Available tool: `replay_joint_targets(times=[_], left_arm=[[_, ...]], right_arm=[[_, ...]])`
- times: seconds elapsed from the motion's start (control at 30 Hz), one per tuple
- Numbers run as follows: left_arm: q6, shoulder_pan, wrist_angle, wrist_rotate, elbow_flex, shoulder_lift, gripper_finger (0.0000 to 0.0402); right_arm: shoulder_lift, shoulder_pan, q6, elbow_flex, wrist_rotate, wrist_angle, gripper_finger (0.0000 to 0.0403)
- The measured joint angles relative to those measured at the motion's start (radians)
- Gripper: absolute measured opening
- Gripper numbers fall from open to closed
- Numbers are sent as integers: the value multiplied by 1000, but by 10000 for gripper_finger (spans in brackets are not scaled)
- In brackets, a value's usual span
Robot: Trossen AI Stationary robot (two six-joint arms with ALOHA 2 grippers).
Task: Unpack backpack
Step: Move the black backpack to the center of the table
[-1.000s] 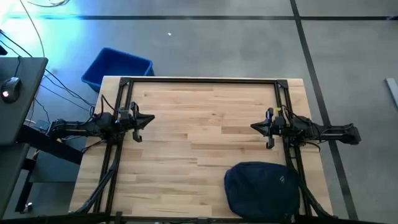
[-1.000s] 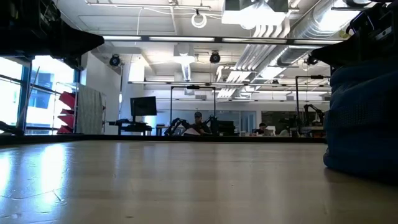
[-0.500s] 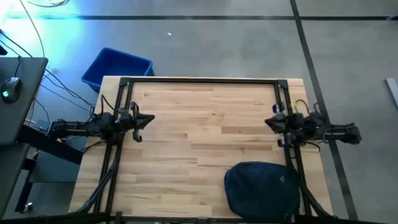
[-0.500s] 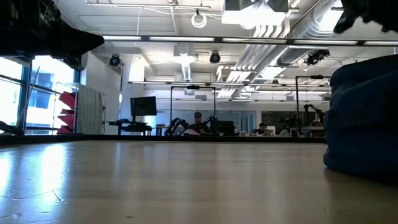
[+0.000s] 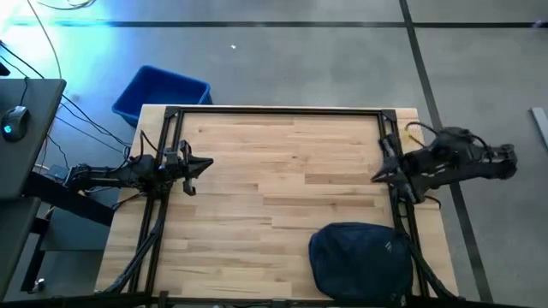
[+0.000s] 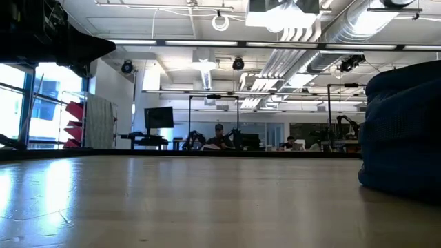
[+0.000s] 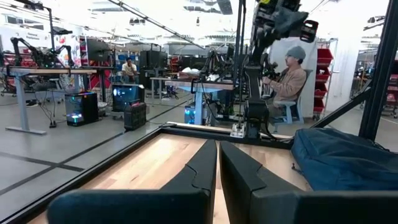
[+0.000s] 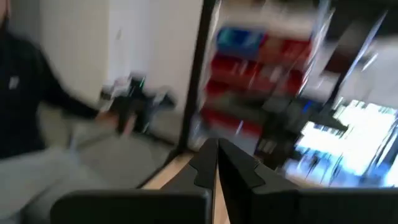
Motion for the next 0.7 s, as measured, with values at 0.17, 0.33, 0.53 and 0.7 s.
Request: replay_joint_targets(times=[0.17, 0.33, 0.53, 0.7], left_arm=[[-1, 0, 0, 0, 0, 0, 0], [-123, 0, 0, 0, 0, 0, 0], [-238, 0, -1, 0, 0, 0, 0], [-280, 0, -43, 0, 0, 0, 0]], right_arm=[[220, 107, 37, 174, 40, -241, 0], [410, 222, 318, 286, 48, -411, 5], [599, 379, 551, 295, 26, -534, 74], [740, 451, 582, 296, 81, -596, 158]])
